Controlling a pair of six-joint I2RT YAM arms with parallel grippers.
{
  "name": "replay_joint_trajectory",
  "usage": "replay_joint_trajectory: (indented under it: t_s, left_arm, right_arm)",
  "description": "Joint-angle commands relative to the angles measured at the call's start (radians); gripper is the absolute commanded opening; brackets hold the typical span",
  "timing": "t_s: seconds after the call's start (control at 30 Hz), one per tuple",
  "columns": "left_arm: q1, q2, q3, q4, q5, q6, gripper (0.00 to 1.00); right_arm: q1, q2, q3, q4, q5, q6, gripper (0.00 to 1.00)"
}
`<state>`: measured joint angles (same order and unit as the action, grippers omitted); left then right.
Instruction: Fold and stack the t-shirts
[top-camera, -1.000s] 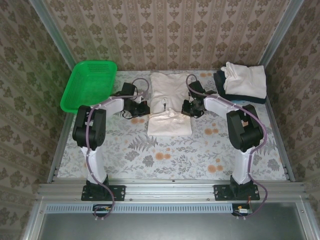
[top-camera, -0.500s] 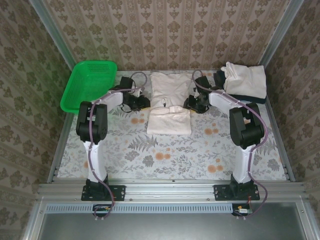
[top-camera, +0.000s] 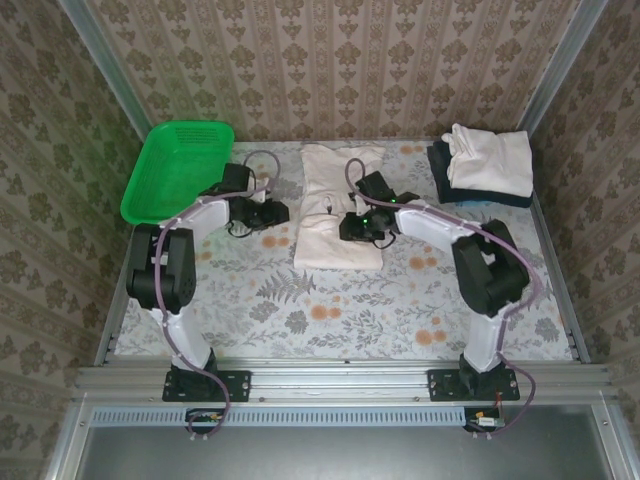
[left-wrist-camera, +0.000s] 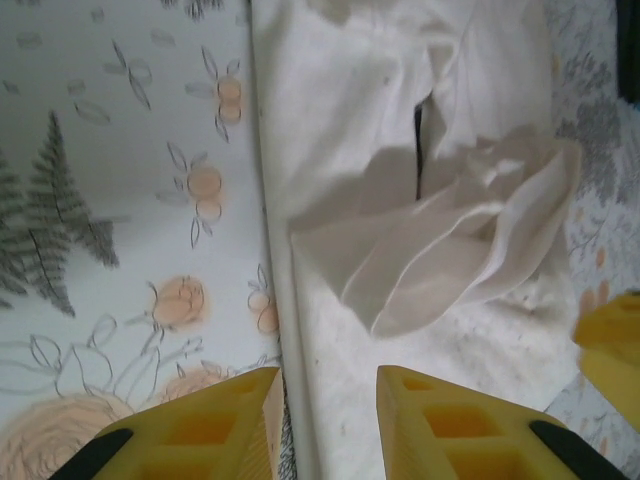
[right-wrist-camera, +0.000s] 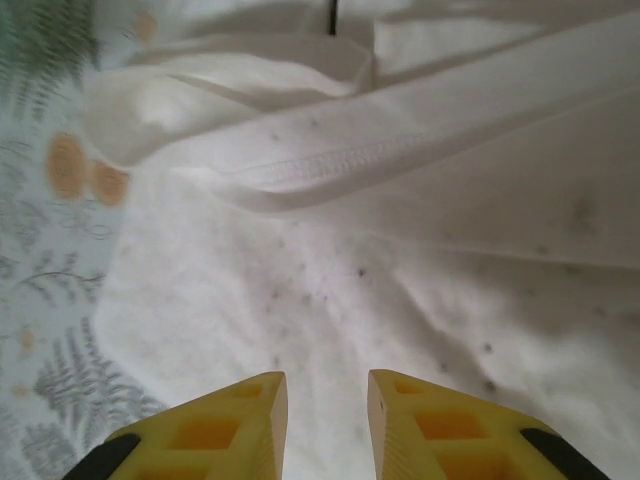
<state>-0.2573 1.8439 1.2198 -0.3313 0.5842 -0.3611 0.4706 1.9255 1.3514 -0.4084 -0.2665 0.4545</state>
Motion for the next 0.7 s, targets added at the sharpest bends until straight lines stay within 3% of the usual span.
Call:
replay_joint_trajectory:
  t_s: [0.0, 0.07, 0.2, 0.4, 0.57, 0.67]
  left_arm:
    - [-0.045, -0.018, -0.048, 0.015, -0.042, 0.049, 0.31]
    - [-0.069, -0.017, -0.058, 0.002, -0.068, 0.063, 0.3]
    - [-0.09, 0.001, -0.07, -0.013, -0.092, 0.073, 0.28]
    - [-0.105, 0.015, -0.066, -0.032, -0.111, 0.087, 0.27]
    - [-0.138, 0.083, 0.072, -0.076, -0.107, 0.106, 0.27]
    - [-0.153, 0.154, 0.183, -0.12, -0.099, 0.112, 0.27]
  right_arm:
    - [-0.017, 0.121, 0.127, -0.086, 0.05, -0.045, 0.28]
    - [-0.032, 0.17, 0.199, -0.117, 0.092, -0.041, 0.27]
    - [-0.065, 0.216, 0.267, -0.082, 0.058, -0.031, 0.29]
    - [-0.084, 0.336, 0.426, -0.169, 0.038, -0.038, 0.34]
    - [-0.117, 0.358, 0.454, -0.158, -0.001, -0.012, 0.36]
    - [-0.122, 0.294, 0.458, -0.175, 0.042, -0.017, 0.45]
